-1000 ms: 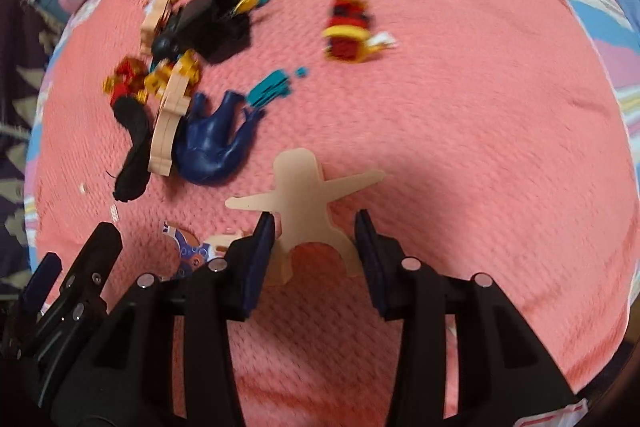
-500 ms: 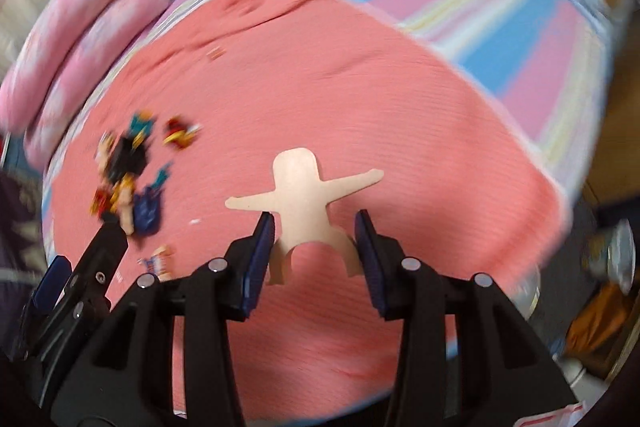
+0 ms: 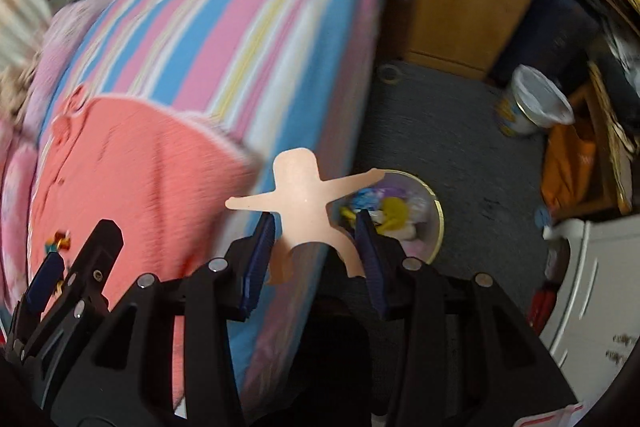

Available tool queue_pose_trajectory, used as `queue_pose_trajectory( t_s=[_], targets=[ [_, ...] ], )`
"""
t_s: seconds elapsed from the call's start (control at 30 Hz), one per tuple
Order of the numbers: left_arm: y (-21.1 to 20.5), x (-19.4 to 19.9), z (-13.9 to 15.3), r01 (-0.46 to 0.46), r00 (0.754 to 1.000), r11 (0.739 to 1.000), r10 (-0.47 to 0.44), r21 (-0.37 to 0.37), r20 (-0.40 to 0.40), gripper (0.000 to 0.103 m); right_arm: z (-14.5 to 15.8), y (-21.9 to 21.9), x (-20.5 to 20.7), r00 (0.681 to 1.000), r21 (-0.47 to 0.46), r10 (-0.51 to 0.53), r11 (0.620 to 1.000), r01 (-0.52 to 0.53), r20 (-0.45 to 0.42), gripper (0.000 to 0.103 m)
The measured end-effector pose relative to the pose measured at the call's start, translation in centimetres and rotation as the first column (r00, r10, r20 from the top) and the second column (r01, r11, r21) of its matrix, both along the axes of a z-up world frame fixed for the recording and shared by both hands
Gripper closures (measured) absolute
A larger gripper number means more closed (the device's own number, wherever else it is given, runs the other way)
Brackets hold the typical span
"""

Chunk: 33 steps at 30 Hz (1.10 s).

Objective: Collect trash
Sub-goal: 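Carry the wooden cutout to the wastebasket and release it, then swing the right tool back and grasp the blue-dressed wooden figure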

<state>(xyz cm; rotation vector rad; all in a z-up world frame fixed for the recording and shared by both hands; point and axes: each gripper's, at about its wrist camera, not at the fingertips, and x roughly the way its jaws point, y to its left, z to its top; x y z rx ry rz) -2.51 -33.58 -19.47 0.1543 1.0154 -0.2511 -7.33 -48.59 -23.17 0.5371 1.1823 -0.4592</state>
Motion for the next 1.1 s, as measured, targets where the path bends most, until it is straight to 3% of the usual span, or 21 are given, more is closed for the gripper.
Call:
queue_pose_trajectory(
  t_s=[0.07, 0.2, 0.37, 0.57, 0.7, 0.77, 0.87, 0.97, 1.1],
  targets=[
    [-1.7, 0.1, -0.4, 0.029, 1.0, 0.999, -0.029, 0.015, -0.003, 0.011, -0.5, -1.2, -0.3, 0.999, 0.003, -0.029, 1.0, 0.029, -0.018, 0.062],
    [-3.2, 0.1, -1.0, 0.051, 0.999, 0.998, -0.051, 0.025, -0.014, 0.011, -1.2, -3.4, -1.6, 0.994, -0.012, -0.103, 0.995, 0.102, -0.048, 0.039],
    [-3.1, 0.3, -1.5, 0.048, 0.998, 0.998, -0.047, 0.03, -0.027, 0.011, -1.8, -3.4, -1.3, 0.992, -0.012, -0.1, 0.995, 0.099, -0.075, 0.039],
    [0.8, 1.7, -0.5, -0.051, 0.999, 0.999, 0.052, 0.013, -0.008, 0.011, -0.7, -0.3, 1.6, 0.999, -0.014, -0.005, 1.0, 0.004, -0.049, 0.039],
    [6.4, 2.2, 0.7, -0.184, 0.983, 0.983, 0.183, 0.011, 0.026, 0.011, 0.3, 4.6, 4.7, 0.991, -0.004, 0.131, 0.991, -0.131, -0.018, 0.039],
    [9.7, 2.2, 1.1, -0.262, 0.965, 0.965, 0.261, 0.011, 0.037, 0.011, 0.7, 7.6, 6.1, 0.978, 0.002, 0.209, 0.978, -0.209, -0.005, 0.039],
    [15.7, 1.5, 1.5, -0.401, 0.916, 0.916, 0.4, 0.018, 0.042, 0.011, 0.8, 13.1, 8.0, 0.94, 0.024, 0.342, 0.94, -0.342, 0.004, 0.039],
    [22.7, -0.4, 1.7, -0.557, 0.83, 0.83, 0.556, 0.028, 0.04, 0.011, 0.8, 19.5, 9.4, 0.877, 0.044, 0.481, 0.876, -0.481, 0.01, 0.039],
    [29.8, -3.1, 1.5, -0.698, 0.716, 0.715, 0.697, 0.047, 0.034, 0.011, 0.3, 28.7, 9.7, 0.762, 0.072, 0.648, 0.759, -0.647, 0.011, 0.039]
  ],
)
